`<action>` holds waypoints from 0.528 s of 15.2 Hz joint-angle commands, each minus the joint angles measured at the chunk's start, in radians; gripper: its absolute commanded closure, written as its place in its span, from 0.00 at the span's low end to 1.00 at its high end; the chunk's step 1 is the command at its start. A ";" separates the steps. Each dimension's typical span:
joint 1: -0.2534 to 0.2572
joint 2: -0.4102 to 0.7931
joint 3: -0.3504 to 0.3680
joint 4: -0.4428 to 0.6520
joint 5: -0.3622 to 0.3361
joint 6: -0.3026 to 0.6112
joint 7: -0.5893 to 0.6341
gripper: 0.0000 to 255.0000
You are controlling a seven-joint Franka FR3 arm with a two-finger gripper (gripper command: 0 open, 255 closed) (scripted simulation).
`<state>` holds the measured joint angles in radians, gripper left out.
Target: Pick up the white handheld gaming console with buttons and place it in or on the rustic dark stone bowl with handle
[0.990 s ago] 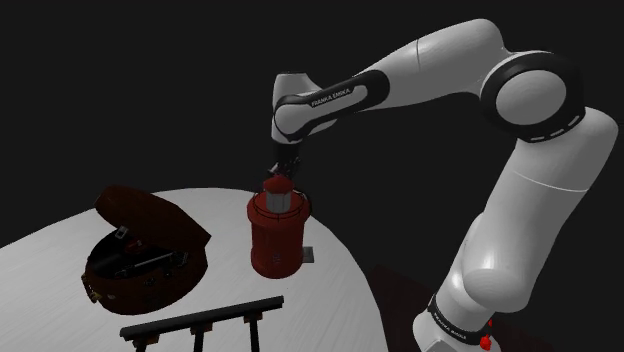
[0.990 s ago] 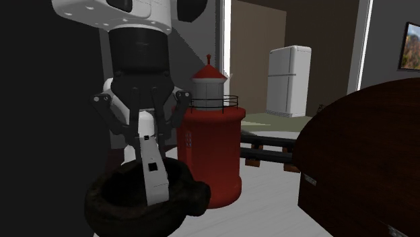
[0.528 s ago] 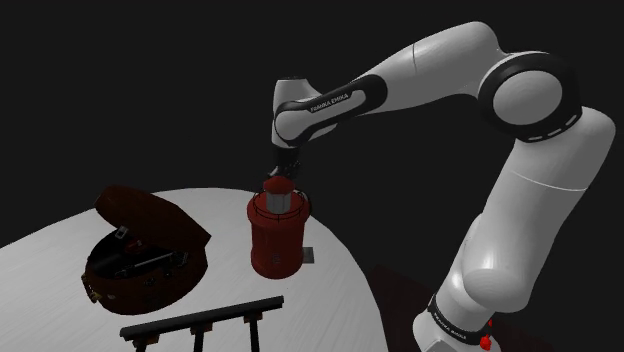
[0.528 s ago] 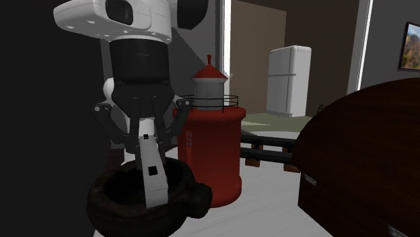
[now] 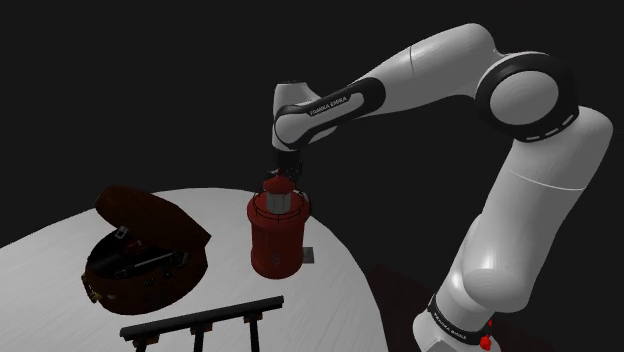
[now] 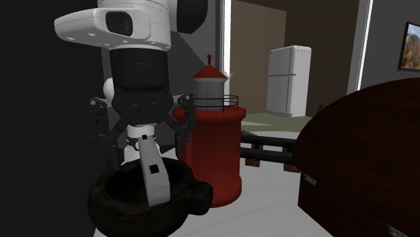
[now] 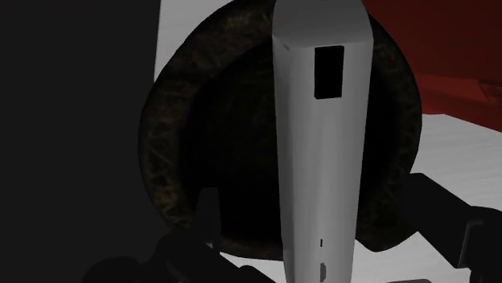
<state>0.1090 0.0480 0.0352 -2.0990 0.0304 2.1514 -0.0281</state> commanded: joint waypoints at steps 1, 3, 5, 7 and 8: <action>0.000 -0.015 0.000 0.019 0.000 -0.034 0.001 0.00; -0.001 -0.039 -0.001 0.060 0.000 -0.099 0.001 0.00; -0.001 -0.047 -0.001 0.077 0.000 -0.124 0.001 0.00; -0.001 -0.047 -0.001 0.077 0.000 -0.124 0.001 0.00; -0.001 -0.047 -0.001 0.077 0.000 -0.124 0.001 0.00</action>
<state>0.1082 0.0020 0.0344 -2.0224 0.0300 2.0293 -0.0263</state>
